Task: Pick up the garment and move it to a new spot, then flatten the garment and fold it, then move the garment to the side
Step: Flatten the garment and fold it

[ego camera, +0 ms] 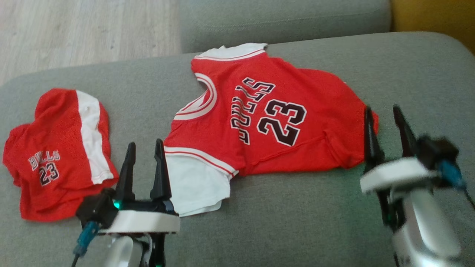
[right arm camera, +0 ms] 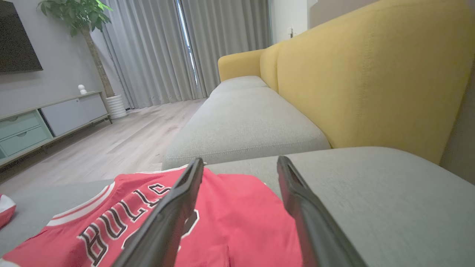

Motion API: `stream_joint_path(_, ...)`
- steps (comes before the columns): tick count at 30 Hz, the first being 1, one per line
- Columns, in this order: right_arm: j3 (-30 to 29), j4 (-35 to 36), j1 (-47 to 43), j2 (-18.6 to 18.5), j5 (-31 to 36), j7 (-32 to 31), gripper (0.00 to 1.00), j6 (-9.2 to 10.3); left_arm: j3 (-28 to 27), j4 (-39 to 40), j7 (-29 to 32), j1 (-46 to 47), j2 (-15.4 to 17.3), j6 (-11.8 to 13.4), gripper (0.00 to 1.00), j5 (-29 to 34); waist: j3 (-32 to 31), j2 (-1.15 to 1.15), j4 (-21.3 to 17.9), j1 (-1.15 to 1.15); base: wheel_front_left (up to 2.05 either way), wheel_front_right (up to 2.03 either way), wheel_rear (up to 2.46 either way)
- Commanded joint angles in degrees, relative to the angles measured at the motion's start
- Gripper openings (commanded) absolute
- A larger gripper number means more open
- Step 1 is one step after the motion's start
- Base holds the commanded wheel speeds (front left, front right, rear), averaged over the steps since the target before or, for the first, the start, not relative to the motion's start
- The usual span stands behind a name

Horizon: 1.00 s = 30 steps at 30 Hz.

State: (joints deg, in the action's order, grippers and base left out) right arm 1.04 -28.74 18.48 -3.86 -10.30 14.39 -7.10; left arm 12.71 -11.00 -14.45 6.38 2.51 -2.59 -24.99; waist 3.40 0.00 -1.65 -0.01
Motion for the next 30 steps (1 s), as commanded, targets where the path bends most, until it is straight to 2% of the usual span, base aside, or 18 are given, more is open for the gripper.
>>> stream_joint_path(1, 1.48, 2.46, 0.8, 0.98, -0.26, 0.6, 1.0, -0.39, -2.11, 1.52, -0.55, 0.98, 0.37, -0.2, 1.0, 0.37, -0.75, 0.0, -0.74, 0.01, 0.0, 0.0, 0.0)
stream_joint_path(6, 1.62, 11.03, -9.44, 0.98, -2.14, 0.61, 1.0, -0.39, -1.74, 0.98, -0.55, -0.66, 0.37, -1.11, 1.0, 0.5, -0.85, 0.0, -0.73, 0.01, 0.0, 0.0, 0.0)
stream_joint_path(9, 1.63, 13.7, -13.06, 0.98, -2.08, 0.61, 1.0, -0.39, -1.7, 0.81, -0.55, -1.31, 0.37, -1.3, 1.0, 0.62, -0.71, 0.0, -0.63, 0.01, 0.0, 0.0, 0.0)
stream_joint_path(18, 1.16, 16.21, -13.64, 0.98, -2.16, 0.61, 1.0, -0.39, -0.64, -0.36, -0.55, -0.88, 0.37, -1.41, 1.0, 1.75, -0.14, 0.0, -0.25, 0.01, 0.0, 0.0, 0.0)
stream_joint_path(23, -0.09, 16.95, -12.67, 0.98, -2.05, 0.61, 1.0, -0.39, 2.48, -5.66, -0.43, 0.59, 0.37, -0.6, 1.0, 3.41, 1.13, 0.0, 0.33, 0.01, 0.0, 0.0, 0.0)
stream_joint_path(27, 0.2, 16.64, -12.38, 0.98, -2.03, 0.61, 1.0, -0.39, 4.36, -10.54, 2.13, 2.25, 0.37, 0.46, 1.0, 3.52, 2.3, 0.0, 0.66, 0.01, 0.0, 0.0, 0.0)
stream_joint_path(30, 0.73, 16.31, -11.94, 0.98, -2.02, 0.61, 1.0, -0.39, 4.69, -14.05, 4.9, 3.42, 0.84, 3.03, 1.0, 4.87, 3.29, 0.0, 0.58, 0.01, 0.0, 0.0, 0.0)
